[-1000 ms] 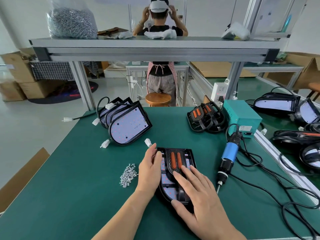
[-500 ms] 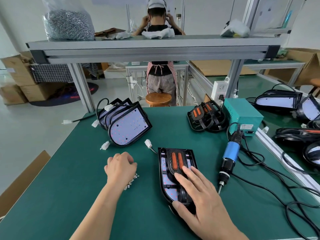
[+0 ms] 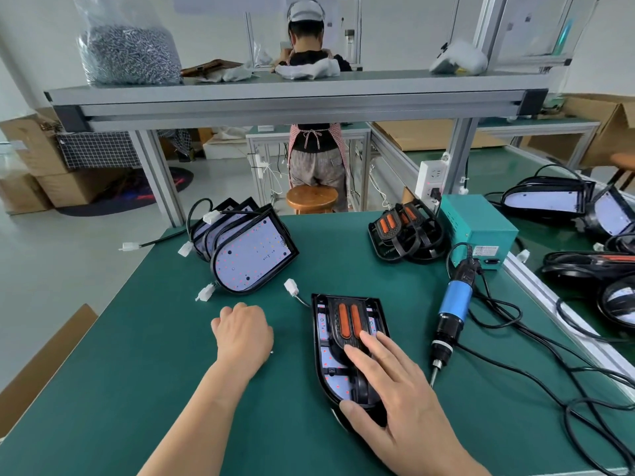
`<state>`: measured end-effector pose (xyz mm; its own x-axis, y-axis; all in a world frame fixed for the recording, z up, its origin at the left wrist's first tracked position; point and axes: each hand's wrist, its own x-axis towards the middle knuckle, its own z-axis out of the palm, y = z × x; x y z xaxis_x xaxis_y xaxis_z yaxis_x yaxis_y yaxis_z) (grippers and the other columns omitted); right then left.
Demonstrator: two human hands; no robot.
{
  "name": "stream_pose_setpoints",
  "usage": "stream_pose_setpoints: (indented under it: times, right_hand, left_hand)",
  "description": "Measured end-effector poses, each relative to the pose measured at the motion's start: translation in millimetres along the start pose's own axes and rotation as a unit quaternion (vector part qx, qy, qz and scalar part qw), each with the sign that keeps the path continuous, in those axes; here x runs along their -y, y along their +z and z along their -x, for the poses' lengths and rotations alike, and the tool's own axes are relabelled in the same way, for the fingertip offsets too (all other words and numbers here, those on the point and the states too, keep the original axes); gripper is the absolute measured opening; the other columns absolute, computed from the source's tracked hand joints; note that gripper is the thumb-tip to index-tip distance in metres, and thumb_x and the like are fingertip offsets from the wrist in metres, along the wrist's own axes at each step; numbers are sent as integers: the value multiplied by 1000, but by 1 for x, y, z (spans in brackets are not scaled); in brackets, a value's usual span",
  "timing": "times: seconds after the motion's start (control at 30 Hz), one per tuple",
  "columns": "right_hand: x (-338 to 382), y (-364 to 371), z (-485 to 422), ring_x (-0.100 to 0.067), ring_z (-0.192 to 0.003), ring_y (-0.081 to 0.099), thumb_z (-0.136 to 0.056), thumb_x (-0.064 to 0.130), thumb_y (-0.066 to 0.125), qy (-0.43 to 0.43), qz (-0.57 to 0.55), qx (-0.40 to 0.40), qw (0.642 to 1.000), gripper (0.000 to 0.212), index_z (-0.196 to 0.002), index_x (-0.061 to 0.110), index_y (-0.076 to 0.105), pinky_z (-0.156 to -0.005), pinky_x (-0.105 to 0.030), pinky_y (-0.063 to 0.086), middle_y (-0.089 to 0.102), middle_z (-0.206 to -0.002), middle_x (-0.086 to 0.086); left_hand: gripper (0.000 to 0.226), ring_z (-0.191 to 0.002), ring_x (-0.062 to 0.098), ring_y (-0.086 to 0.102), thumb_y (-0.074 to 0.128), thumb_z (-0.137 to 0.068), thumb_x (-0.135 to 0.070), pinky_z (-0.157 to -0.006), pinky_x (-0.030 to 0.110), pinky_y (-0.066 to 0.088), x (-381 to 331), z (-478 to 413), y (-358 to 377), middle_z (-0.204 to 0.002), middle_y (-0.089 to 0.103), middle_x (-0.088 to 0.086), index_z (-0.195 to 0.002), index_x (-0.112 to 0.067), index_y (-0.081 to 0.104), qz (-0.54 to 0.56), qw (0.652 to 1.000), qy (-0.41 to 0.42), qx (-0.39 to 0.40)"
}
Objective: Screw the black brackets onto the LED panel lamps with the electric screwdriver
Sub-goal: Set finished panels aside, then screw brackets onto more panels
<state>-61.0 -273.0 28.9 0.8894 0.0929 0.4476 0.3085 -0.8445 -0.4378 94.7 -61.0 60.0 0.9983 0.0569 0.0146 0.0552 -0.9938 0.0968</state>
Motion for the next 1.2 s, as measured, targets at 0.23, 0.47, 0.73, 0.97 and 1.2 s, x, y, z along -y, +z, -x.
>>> stream_pose_setpoints:
  times: [0.23,0.47,0.73,0.97,1.2]
  right_hand:
    - [-3,2,0,-17,-149,34,-92,62,53,0,2,-7,1000,63,-145,28,55,-111,-39,37,42,-157,7]
    - [-4,4,1,-15,-150,31,-92,63,55,-4,2,-16,1000,63,-146,30,54,-113,-40,37,40,-158,9]
    - [-3,-2,0,-14,-153,23,-93,56,57,1,-50,-38,998,64,-150,28,48,-119,-40,29,37,-161,7]
    - [-45,-20,-24,-21,-130,40,-91,29,72,219,-41,-205,953,57,-141,10,53,-110,-41,38,49,-136,-5]
    - [-87,-41,-54,-32,-107,56,-91,56,61,418,31,-43,907,91,-157,17,13,-82,-41,48,50,-126,-10]
  left_hand:
    - [16,-79,30,49,48,-100,-15,-76,41,41,-21,22,-3,-86,56,7,-86,-10,46,222,968,60,-104]
    - [15,-78,6,60,63,-95,-9,-71,13,44,-47,54,20,-84,65,-4,-100,-21,56,547,828,2,-121]
    - [20,-86,8,58,60,-94,-1,-74,10,42,-50,59,29,-91,63,-4,-91,-20,66,515,835,70,-182]
    - [18,-86,9,59,61,-94,-1,-74,13,42,-50,53,32,-91,64,-2,-89,-17,67,508,844,62,-163]
    - [21,-86,6,60,61,-93,0,-76,12,42,-50,52,31,-93,64,-3,-91,-20,65,522,839,44,-147]
